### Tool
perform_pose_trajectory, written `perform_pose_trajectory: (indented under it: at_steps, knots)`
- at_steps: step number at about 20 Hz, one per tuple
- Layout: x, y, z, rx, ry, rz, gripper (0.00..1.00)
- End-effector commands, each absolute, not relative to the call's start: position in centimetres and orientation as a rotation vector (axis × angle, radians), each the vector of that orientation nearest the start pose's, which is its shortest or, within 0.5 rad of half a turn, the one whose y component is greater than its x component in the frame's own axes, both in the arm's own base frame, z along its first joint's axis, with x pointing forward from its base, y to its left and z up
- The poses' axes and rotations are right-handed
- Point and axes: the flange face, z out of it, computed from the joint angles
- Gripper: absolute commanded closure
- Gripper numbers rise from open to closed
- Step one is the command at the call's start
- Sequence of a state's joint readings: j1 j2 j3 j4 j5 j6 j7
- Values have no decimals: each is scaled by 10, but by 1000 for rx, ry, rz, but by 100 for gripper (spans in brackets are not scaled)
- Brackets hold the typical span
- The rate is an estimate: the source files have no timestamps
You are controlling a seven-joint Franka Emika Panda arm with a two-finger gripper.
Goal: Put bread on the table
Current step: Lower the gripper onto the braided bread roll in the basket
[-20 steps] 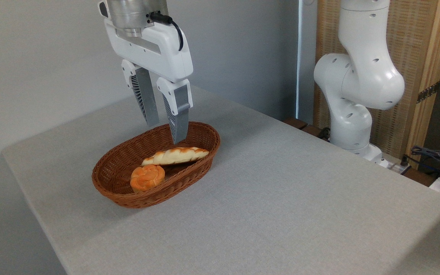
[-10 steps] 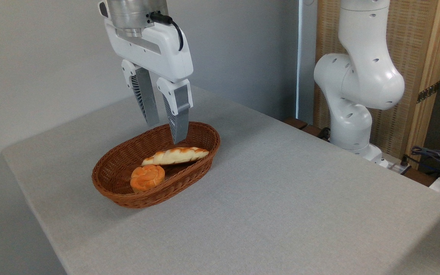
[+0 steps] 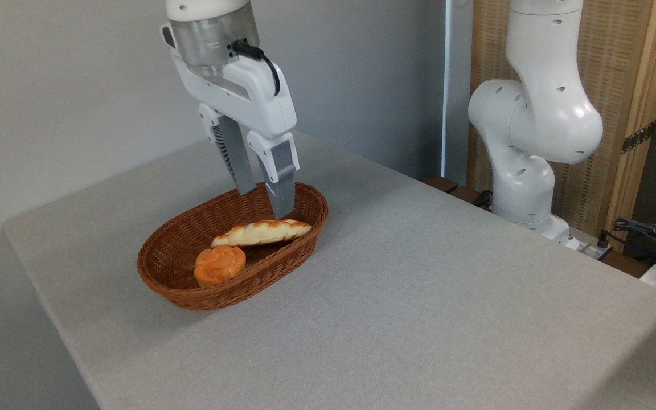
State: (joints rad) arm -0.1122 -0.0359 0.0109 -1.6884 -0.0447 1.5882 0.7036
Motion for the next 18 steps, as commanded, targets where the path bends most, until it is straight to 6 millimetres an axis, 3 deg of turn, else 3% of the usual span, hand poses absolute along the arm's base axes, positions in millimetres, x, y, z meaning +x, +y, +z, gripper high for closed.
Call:
perform_pose_trajectory:
  at_steps: [1,4,9,14,18]
  knots:
    - [497,-70,571,-2896,1369,50,0]
    - [476,-96,545,-2874,1438,-19,0]
    - [466,-149,504,-2827,1572,-79,0]
    - [466,-175,484,-2797,1631,-102,0]
    - [465,-183,467,-2781,1641,-145,0]
